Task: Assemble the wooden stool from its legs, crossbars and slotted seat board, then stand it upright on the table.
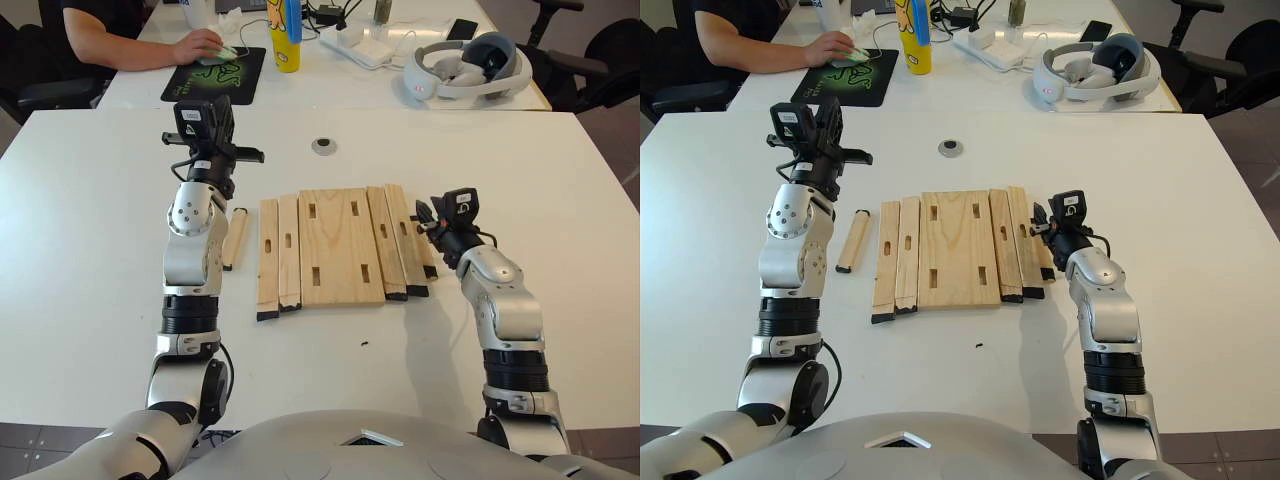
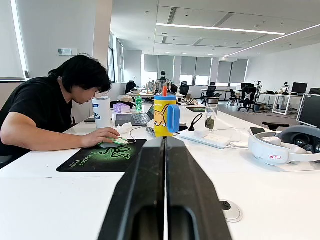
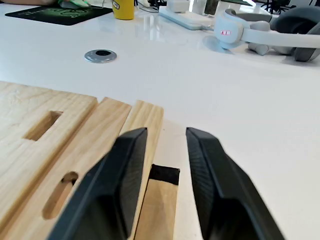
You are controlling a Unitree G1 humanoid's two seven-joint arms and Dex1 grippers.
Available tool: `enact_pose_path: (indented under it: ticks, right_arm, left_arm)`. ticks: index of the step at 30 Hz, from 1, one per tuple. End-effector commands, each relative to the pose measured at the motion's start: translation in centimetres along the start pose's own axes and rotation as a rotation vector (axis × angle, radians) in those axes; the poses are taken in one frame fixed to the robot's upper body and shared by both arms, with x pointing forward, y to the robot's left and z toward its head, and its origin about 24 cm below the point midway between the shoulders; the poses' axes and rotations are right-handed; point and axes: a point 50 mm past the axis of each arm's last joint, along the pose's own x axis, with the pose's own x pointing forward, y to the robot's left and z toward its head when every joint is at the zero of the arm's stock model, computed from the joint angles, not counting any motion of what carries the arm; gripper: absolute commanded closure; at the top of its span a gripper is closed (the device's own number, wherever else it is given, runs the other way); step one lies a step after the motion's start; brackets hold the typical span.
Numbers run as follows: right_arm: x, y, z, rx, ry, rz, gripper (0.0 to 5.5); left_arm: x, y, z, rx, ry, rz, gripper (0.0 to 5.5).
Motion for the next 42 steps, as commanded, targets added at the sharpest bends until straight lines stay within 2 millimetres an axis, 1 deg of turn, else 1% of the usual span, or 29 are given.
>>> enact_pose_path:
  ticks: [1, 2, 3, 5, 9, 13, 17, 22, 26, 31, 36, 39, 42]
  right_arm:
    - [-0.3, -0.6, -0.7, 0.039, 0.05, 0.015, 3.24]
    - [-0.2, -0.6, -0.7, 0.048, 0.054, 0.019, 3.08]
    - [-0.3, -0.9, -0.9, 0.046, 0.066, 0.017, 3.06]
    - [-0.4, -1.2, -1.1, 0.038, 0.08, 0.014, 3.06]
    - [-0.7, -2.8, -1.1, 0.033, 0.11, -0.007, 3.06]
    - [-0.9, -3.4, -1.0, 0.009, 0.146, 0.023, 3.06]
    - [-1.3, -3.1, -1.2, -0.028, 0.195, 0.128, 3.06]
    - [-1.8, -2.6, -1.8, -0.04, 0.245, 0.202, 3.06]
    - [-2.0, -2.5, -2.1, -0.089, 0.267, 0.206, 3.06]
    - [-2.0, -2.8, -1.9, -0.036, 0.244, 0.176, 3.06]
    - [-1.9, -3.3, -2.0, -0.034, 0.252, 0.154, 3.06]
    - [-1.9, -3.4, -2.1, 0.025, 0.243, 0.151, 3.06]
    - [-1.9, -3.4, -2.2, -0.013, 0.262, 0.161, 3.06]
  left_arm:
    - [-0.1, -0.1, 0.0, -0.015, 0.003, -0.022, 5.5]
    - [-0.2, -0.1, 0.0, -0.016, 0.004, -0.022, 5.5]
    - [-0.3, -0.1, 0.0, -0.017, 0.005, -0.024, 5.5]
    - [-0.4, -0.2, 0.0, -0.019, 0.008, -0.026, 5.5]
    - [-0.6, -0.3, -0.2, -0.023, 0.014, -0.03, 5.5]
    - [-0.9, -0.1, -0.2, -0.023, 0.016, -0.017, 5.5]
    - [-1.1, 0.1, -0.4, -0.025, 0.02, -0.006, 5.5]
    - [-1.0, 0.3, -0.3, -0.022, 0.02, -0.007, 5.5]
    - [-1.0, 0.3, -0.1, -0.02, 0.019, -0.012, 5.5]
    - [-1.0, 0.2, -0.1, -0.022, 0.024, -0.021, 5.5]
    - [-1.1, 0.0, -0.2, -0.027, 0.027, -0.024, 5.5]
    - [-1.0, 0.0, -0.2, -0.03, 0.029, -0.026, 5.5]
    - [-1.1, 0.1, -0.3, -0.029, 0.03, -0.022, 5.5]
